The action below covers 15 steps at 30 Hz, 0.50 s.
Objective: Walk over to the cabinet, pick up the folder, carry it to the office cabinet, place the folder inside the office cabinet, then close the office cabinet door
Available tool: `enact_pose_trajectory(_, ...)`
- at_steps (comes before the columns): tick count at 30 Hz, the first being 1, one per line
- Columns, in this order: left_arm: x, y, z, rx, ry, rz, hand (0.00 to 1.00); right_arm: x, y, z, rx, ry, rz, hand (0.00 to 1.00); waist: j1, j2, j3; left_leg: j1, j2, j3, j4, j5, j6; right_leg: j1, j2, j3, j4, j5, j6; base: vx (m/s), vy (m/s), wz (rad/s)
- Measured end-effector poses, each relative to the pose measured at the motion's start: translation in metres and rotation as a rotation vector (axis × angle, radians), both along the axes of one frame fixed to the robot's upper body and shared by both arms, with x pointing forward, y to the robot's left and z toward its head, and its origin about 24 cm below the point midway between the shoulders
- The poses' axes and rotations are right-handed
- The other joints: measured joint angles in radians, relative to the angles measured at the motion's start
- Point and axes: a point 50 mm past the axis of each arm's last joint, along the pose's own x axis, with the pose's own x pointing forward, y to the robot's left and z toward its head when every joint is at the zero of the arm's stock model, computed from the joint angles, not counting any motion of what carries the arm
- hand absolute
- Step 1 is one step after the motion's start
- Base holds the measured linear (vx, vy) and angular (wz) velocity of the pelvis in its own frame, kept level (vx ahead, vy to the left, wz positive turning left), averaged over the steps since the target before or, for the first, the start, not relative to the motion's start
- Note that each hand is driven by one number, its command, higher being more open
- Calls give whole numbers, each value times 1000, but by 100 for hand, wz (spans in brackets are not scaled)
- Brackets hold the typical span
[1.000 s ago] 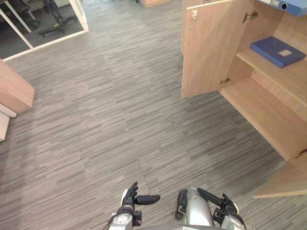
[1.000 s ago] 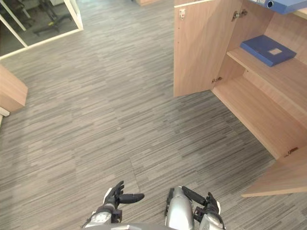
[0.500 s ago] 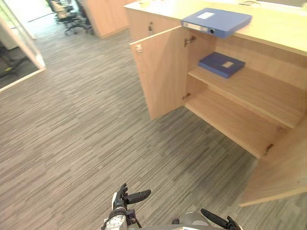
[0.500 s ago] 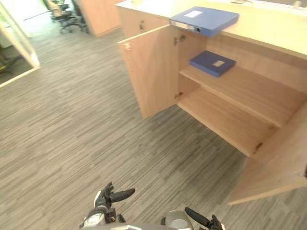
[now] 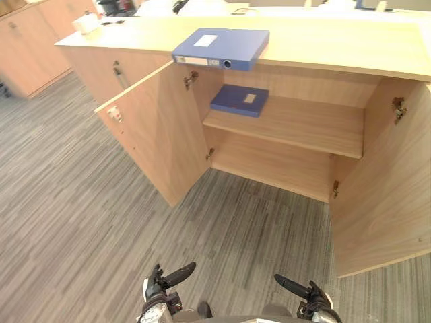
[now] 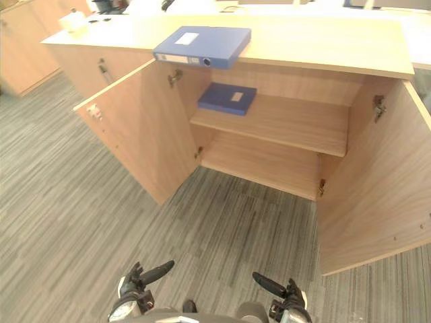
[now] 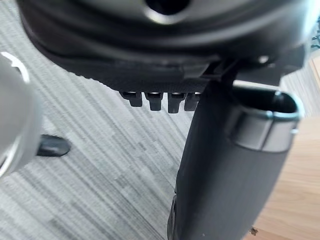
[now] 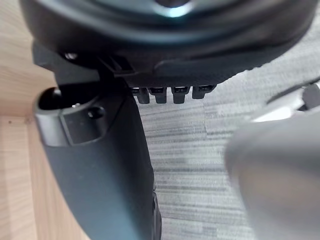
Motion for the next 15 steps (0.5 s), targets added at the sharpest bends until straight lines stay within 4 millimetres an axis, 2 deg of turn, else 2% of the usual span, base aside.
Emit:
enact_pose_trajectory(1, 1, 2, 0, 9, -2, -6, 100, 4, -5, 3, -20, -25, -10, 100, -18, 8, -2, 21, 7, 11, -24, -5, 7, -37, -26, -54, -9, 2, 23, 335, 294, -54)
enact_pose_trajectory(2, 3, 3, 1, 15, -4, -13, 100, 5, -5, 3, -17, -29, -9, 100, -22, 10, -2, 34, 17, 19, -39, -8, 7, -54, -22, -68, -19, 3, 46, 311, 171, -36)
enact_pose_trajectory(3, 7, 6, 2, 28, -9, -25, 100, 7, 0, 3, -8, -39, -12, 100, -27, 13, 2, 55, 33, 28, -63, -18, 2, -89, -1, -97, -40, -3, 89, 154, 41, -37)
enact_pose_trajectory(4, 9, 7, 3, 32, -12, -28, 100, 7, 0, 3, -6, -44, -12, 100, -30, 10, 4, 65, 45, 35, -69, -28, -6, -108, 19, -104, -49, -5, 105, 252, -9, -54)
enact_pose_trajectory(6, 13, 11, 2, 39, -8, -39, 100, 9, 6, 3, 7, -63, -13, 100, -38, -8, 21, 106, 77, 62, -58, -74, -29, -167, 108, -105, -100, -13, 123, 293, -117, -52)
enact_pose_trajectory(8, 23, -1, 1, 9, -6, -65, 100, 10, 1, 4, -5, -72, -12, 100, -52, -13, 49, 167, 103, 64, -41, -124, -73, -224, 189, -123, -159, -14, 103, 345, -239, -12)
enact_pose_trajectory(9, 26, -5, 1, 5, -8, -82, 100, 9, -1, 4, -10, -65, -9, 100, -53, -17, 55, 184, 101, 59, -39, -135, -86, -235, 195, -123, -184, -8, 96, 362, -289, 35)
enact_pose_trajectory(10, 28, -10, 1, -3, -10, -112, 100, -3, -4, 0, -13, -30, -16, 100, -56, -39, 65, 215, 86, 32, -38, -152, -109, -223, 183, -120, -245, 36, -6, 502, -346, 52)
enact_pose_trajectory(11, 30, -21, -1, -28, -6, -176, 100, -7, -10, -1, -9, -18, -54, 100, -62, -14, 76, 234, 102, 5, -36, -151, -105, -196, 184, -157, -222, -15, -23, 452, -294, 53)
enact_pose_trajectory(12, 31, -21, 0, -30, -9, -191, 100, -7, -10, -1, -10, -19, -60, 100, -65, -5, 71, 231, 107, -5, -28, -141, -95, -193, 185, -165, -223, -28, -28, 406, -235, 45)
enact_pose_trajectory(13, 32, -21, 0, -24, -12, -198, 100, -7, -11, -2, -9, -13, -61, 100, -69, -1, 74, 223, 114, -31, -2, -139, -100, -170, 186, -188, -233, -42, -35, 471, -304, 57)
enact_pose_trajectory(15, 28, -23, -1, -26, -2, -195, 100, -17, -14, -5, -4, 24, -88, 100, -85, 26, 78, 218, 154, -71, 120, -119, -147, -41, 211, -278, -324, -47, -44, 476, -310, 83)
